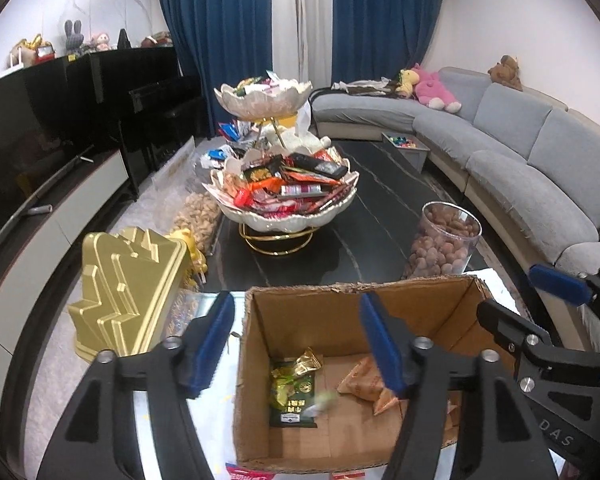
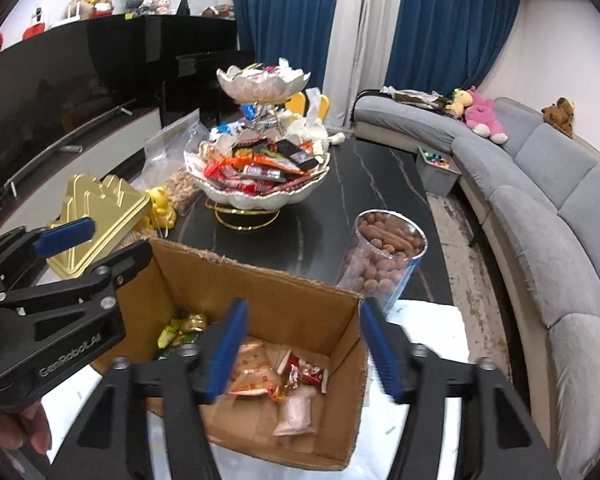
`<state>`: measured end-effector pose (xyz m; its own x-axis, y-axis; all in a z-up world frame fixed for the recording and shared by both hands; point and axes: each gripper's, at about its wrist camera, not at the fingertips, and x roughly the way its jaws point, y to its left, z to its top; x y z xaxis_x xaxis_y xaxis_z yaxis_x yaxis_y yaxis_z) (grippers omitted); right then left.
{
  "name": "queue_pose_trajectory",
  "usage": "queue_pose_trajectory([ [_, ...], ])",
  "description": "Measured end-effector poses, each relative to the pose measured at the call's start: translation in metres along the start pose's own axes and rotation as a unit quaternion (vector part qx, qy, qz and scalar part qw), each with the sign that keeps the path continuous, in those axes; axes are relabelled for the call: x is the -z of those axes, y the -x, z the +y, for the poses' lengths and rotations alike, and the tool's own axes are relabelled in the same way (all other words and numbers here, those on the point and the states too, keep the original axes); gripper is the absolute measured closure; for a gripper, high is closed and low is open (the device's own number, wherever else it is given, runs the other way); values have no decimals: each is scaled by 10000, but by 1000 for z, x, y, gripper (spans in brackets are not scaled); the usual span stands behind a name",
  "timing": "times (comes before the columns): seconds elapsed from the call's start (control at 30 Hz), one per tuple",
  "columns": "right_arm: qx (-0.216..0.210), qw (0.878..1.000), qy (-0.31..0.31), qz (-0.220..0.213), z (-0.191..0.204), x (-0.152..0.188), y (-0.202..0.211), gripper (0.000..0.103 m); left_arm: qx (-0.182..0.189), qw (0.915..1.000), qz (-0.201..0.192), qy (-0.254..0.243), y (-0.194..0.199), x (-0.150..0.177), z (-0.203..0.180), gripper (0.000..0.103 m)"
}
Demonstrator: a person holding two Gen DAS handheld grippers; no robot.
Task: Organize snacks
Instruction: 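Open both tools to drop the candies into the box, then withdraw both open tools from the box toward the red bag and pastry pack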
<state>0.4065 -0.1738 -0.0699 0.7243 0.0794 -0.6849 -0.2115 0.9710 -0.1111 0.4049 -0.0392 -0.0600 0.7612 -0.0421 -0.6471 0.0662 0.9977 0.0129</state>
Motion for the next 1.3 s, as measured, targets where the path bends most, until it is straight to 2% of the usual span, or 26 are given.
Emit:
queue_pose_trajectory([
  [0.17,30,9999,-103,-107,-2,-1,11,34,-64,10000,-73,-16,12,-2,4,29],
  [0.7,128,9984,-142,-524,15,0,56,34,-234,9995,-210,104,51,3,28,26],
  [0.83,208,9979,-102,-611,23,3,64,34,-367,9989,-238,137,60,10,35,22],
  [0.9,206,9977,-108,-642,27,5,68,31,-392,9988,-255,170,64,13,37,21],
  [0.97,213,9973,-142,-688,29,6,71,24,-440,9985,-251,211,67,15,41,19],
  [1.3,199,9964,-299,-762,39,20,81,24,-644,9974,-271,186,82,35,49,16],
])
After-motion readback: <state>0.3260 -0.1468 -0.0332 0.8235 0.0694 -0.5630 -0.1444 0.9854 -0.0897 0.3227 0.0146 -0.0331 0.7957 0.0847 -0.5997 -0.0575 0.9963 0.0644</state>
